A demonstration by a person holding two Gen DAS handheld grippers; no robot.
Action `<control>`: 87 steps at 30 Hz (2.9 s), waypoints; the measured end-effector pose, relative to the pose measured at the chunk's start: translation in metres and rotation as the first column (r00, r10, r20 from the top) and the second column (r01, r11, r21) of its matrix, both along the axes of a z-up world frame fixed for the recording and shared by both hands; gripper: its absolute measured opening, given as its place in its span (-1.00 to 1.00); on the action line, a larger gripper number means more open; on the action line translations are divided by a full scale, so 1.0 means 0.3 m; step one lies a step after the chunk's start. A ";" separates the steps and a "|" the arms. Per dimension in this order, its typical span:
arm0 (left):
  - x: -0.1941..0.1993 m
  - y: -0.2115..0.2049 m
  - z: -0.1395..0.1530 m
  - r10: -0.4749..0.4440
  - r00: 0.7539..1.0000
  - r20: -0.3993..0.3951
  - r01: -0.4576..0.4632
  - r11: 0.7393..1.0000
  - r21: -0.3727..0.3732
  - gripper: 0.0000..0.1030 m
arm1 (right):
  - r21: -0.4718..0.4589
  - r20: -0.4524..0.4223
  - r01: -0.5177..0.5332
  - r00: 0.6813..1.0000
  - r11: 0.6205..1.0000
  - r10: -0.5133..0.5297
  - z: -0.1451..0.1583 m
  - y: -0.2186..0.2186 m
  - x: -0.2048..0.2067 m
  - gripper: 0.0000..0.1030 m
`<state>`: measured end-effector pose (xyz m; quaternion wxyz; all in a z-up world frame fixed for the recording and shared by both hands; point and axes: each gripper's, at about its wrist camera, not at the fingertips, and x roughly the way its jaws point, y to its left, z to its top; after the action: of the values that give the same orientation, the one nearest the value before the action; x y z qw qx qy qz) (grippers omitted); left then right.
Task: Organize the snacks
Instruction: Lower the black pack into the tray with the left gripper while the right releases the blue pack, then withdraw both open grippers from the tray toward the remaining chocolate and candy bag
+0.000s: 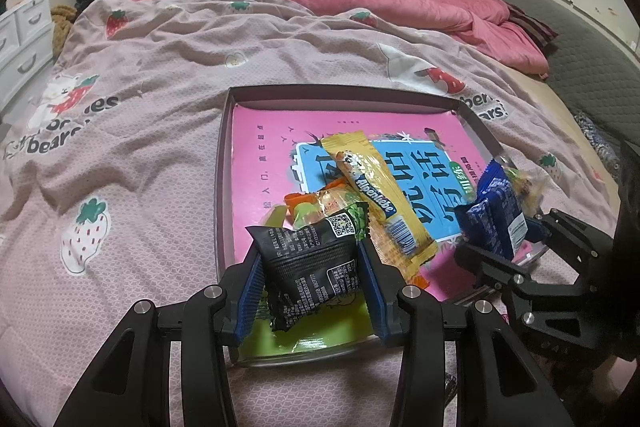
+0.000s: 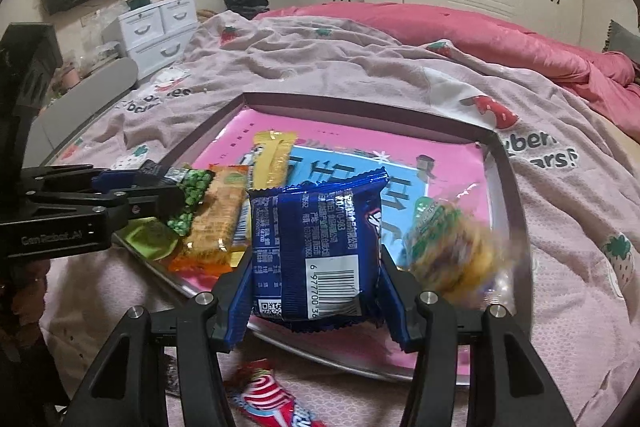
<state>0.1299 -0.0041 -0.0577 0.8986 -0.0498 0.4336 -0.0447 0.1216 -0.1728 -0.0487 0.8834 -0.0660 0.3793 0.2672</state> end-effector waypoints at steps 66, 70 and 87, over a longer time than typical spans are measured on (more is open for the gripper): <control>-0.025 0.012 0.051 -0.005 1.000 0.023 0.005 1.000 -0.024 0.27 | 0.046 0.027 0.001 1.000 0.999 -0.002 0.062 -0.045 -0.053 0.14; -0.032 0.016 0.065 -0.003 1.000 0.031 0.004 1.000 -0.031 0.31 | 0.050 0.034 0.006 0.999 0.999 -0.008 0.075 -0.055 -0.060 0.15; -0.090 0.022 0.140 -0.003 0.997 0.073 0.006 0.999 -0.036 0.43 | 0.028 0.106 0.002 0.994 1.000 -0.005 0.141 -0.067 -0.128 0.22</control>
<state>0.1029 0.0025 -0.0158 0.9128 -0.0636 0.3995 -0.0563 0.0831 -0.1929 -0.0063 0.9036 -0.0671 0.3281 0.2671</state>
